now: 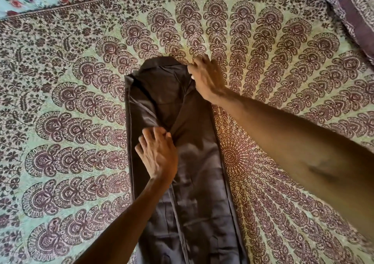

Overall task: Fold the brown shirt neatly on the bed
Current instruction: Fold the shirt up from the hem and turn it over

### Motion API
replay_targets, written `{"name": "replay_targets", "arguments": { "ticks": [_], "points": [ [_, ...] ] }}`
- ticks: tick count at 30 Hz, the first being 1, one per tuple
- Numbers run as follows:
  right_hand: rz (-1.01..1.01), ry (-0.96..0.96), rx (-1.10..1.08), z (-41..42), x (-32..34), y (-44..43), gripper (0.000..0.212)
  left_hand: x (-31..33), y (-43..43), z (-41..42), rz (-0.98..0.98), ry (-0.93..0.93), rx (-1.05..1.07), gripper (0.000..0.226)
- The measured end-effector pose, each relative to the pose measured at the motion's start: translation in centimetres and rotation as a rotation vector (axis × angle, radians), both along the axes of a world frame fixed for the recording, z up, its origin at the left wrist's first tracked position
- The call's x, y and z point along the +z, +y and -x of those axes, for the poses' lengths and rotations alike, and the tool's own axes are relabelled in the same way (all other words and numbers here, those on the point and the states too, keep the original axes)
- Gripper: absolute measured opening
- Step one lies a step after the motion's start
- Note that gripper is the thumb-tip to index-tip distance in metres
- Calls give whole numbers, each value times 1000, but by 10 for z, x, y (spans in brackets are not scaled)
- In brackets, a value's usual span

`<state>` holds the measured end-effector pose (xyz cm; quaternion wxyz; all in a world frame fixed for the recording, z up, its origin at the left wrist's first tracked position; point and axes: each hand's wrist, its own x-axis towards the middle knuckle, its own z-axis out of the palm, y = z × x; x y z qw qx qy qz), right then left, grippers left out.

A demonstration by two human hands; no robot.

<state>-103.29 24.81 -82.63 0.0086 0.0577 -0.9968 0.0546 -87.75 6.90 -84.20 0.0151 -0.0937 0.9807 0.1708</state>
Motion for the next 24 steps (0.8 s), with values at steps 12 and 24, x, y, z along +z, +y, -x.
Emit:
{"name": "replay_targets", "arguments": {
  "ticks": [12, 24],
  "points": [
    [441, -105, -430, -134, -36, 8, 22, -25, -5, -19, 215, -58, -463, 47],
    [546, -203, -668, -183, -21, -8, 13, -16, 0, -23, 288, -75, -567, 58]
  ]
}}
